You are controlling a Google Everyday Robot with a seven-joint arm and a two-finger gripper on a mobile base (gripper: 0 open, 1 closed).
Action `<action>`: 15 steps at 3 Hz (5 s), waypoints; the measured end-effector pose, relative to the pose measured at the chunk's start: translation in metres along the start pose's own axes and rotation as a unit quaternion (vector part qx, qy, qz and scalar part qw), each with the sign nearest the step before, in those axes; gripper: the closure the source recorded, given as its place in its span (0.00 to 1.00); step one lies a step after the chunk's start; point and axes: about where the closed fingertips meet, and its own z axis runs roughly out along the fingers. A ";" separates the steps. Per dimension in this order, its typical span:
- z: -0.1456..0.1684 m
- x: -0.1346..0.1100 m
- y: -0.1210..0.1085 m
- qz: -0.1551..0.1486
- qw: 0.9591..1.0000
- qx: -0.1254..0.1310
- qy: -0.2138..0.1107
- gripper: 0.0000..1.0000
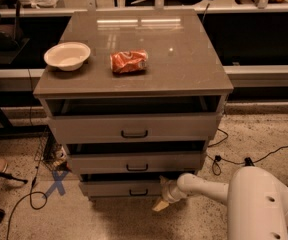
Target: Open bottom drawer
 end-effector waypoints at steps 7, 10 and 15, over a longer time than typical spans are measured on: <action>-0.018 0.021 0.013 -0.025 1.000 -0.002 0.001 0.26; -0.054 0.060 0.050 0.034 0.998 -0.011 0.048 0.95; -0.053 0.058 0.052 0.034 0.998 -0.013 0.048 0.37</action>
Offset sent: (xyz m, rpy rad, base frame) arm -0.0282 -0.0062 0.0613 0.0377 -0.1849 0.0859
